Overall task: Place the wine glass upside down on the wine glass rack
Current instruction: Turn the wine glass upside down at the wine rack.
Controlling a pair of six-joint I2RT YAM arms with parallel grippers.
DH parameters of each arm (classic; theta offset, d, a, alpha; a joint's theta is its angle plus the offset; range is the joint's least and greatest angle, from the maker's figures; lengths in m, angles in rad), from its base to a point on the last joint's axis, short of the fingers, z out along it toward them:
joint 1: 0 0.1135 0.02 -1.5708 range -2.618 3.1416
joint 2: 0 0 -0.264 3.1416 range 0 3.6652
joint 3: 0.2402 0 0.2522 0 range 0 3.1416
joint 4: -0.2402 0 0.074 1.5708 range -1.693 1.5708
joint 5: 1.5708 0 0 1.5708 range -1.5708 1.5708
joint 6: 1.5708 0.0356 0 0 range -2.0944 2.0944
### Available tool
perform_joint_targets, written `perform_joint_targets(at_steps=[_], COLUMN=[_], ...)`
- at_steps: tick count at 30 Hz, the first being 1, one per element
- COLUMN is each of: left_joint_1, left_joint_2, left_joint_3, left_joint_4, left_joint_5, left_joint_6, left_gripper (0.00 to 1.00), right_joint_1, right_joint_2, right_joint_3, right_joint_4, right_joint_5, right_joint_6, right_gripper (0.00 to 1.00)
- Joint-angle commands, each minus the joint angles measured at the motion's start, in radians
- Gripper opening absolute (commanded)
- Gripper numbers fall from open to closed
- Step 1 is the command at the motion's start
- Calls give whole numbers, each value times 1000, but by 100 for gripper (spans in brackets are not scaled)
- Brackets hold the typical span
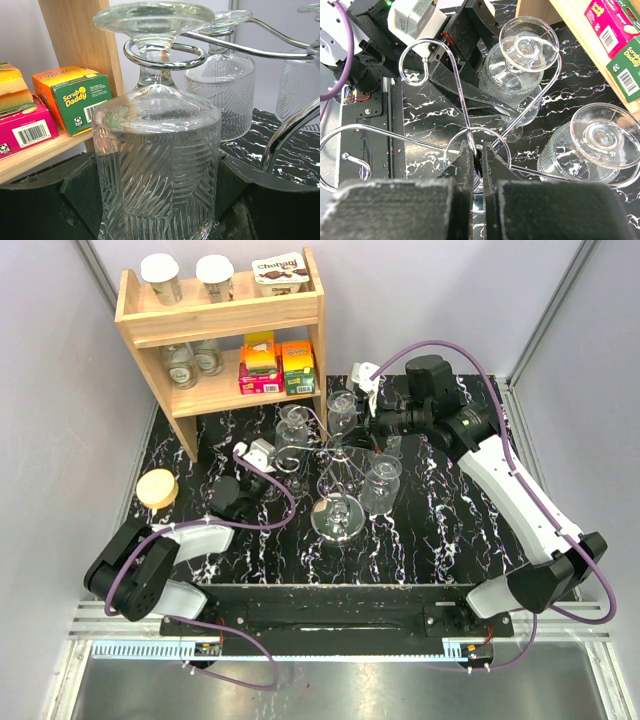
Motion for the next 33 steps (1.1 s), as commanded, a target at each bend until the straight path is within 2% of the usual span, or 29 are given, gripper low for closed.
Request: perform_joint_targets(at_steps=[1,6,7,10,19,24,26,33], left_joint_1=[3,-2,-2,-2,-2,-2,-2,-2], left_joint_2=[-14,-9,-9,-9,9,8,3,-17], left_joint_3=[-10,-33,-37,-41,-37,-41,-49,-66], left_joint_4=[339,336,336,338,336,336,336,312], left_joint_5=[5,35,39,62,122,119,114,130], left_joint_6=[19,2,2,5,-6,-4,-3,10], left_gripper=[0,0,4,23,59,67,77,97], right_joint_1=[-17,-17,-17,-17,-17,-17,-17,-19], right_joint_2=[-47,-48,-50,-50,-57,-56,-57,-65], right_joint_3=[-9,-19,-21,-15,-15,-16,-19,-21], right_joint_4=[-17,-14,-16,-14,-17,-17,-20,-20], right_joint_5=[69,76,75,76,78,78,79,84], right_joint_6=[31,26,26,27,20,18,18,14], right_gripper=[0,0,0,0,0,0,0,0])
